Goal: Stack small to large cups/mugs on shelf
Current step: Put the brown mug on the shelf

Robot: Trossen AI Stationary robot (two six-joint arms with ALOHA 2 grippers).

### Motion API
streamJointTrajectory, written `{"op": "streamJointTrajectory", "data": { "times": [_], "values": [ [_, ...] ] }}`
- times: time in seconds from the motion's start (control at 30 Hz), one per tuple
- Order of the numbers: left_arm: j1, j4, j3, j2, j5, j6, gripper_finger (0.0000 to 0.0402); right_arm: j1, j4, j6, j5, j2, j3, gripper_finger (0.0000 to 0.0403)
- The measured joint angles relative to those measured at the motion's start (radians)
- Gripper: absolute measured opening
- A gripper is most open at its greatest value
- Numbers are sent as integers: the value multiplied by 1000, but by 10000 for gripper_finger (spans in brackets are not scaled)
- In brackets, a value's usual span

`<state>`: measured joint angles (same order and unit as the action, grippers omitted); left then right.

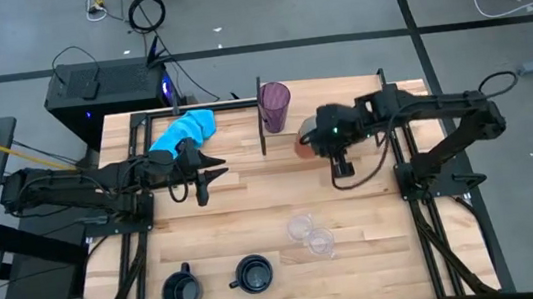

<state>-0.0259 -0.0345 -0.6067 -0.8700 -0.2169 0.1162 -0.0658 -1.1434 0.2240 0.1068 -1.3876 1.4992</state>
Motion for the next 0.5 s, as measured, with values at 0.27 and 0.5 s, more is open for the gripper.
{"op": "streamJointTrajectory", "data": {
  "times": [0.27, 0.5],
  "values": [
    [0, -18, 0, 0, 0, -4, 111, -127, -27, 125, 1, 2, 20, 24],
    [0, -18, 0, 0, 0, -8, 113, -222, -15, 203, 3, -13, 18, 24]
  ]
}}
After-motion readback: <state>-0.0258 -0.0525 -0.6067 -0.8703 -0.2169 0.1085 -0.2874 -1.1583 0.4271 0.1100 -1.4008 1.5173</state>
